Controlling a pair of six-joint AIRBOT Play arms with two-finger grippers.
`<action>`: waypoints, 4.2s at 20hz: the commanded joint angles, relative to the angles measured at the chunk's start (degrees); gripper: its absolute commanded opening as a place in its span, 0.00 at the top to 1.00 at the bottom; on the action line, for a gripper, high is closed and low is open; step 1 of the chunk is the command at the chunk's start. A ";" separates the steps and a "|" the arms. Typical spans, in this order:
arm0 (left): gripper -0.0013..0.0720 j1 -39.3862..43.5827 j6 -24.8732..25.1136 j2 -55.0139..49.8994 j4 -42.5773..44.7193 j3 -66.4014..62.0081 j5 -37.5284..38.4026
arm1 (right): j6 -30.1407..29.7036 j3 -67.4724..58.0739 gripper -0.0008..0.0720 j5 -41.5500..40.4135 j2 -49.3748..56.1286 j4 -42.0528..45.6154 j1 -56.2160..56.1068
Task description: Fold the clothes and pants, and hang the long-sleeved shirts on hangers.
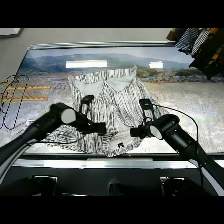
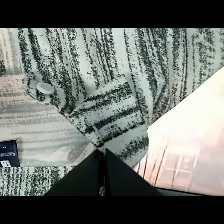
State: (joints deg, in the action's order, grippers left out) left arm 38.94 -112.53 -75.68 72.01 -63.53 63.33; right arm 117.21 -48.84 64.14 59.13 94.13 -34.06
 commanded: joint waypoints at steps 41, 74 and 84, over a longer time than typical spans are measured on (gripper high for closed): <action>0.96 17.38 -14.12 -11.65 -22.82 0.13 -31.19 | -10.56 -40.11 0.96 -0.96 28.57 -12.63 22.80; 0.25 -10.62 76.59 -11.15 -16.87 -4.09 -41.42 | 18.49 16.22 0.30 -7.54 3.98 -42.91 19.82; 0.25 -10.69 76.56 -17.75 -16.92 -11.23 -37.35 | 18.95 15.21 0.23 -6.38 -4.76 -40.81 20.00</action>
State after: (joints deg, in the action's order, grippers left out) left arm 28.27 -36.36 -92.49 55.07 -73.56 25.32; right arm 134.47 -33.15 57.71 58.78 52.66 -14.02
